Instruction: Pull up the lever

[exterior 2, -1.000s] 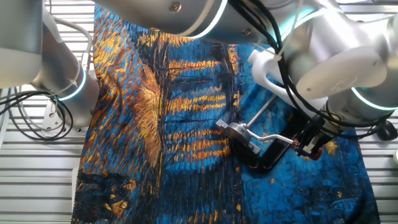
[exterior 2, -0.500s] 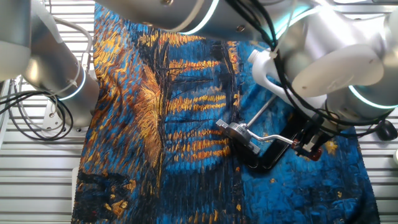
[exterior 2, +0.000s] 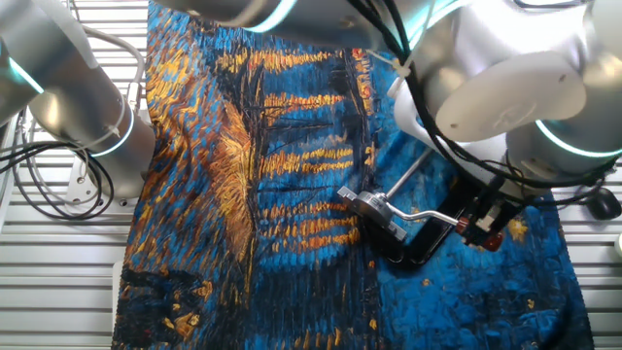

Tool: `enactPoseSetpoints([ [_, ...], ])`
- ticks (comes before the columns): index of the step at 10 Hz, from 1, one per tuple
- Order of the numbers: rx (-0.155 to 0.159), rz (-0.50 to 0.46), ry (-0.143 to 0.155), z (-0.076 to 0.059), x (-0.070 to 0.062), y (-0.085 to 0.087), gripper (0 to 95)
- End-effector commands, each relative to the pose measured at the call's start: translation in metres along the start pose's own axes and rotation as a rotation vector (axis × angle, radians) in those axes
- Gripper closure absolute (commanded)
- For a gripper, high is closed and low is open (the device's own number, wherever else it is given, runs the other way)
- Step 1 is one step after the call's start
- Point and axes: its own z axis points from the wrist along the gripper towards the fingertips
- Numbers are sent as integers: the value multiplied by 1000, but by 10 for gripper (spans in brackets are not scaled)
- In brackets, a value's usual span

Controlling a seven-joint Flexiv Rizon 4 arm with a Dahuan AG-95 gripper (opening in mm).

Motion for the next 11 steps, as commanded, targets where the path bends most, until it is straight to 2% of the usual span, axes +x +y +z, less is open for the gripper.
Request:
enactPoseSetpoints([
  [1, 0, 9, 7, -8, 11, 3, 380],
  [2, 3, 19, 12, -10, 14, 5, 570],
  [4, 10, 2, 29, -17, 22, 4, 570],
  [5, 18, -7, 34, -20, 31, 3, 570],
  [7, 33, -16, 40, -18, 42, 5, 570],
  [11, 66, -37, 18, -11, 65, 7, 570],
])
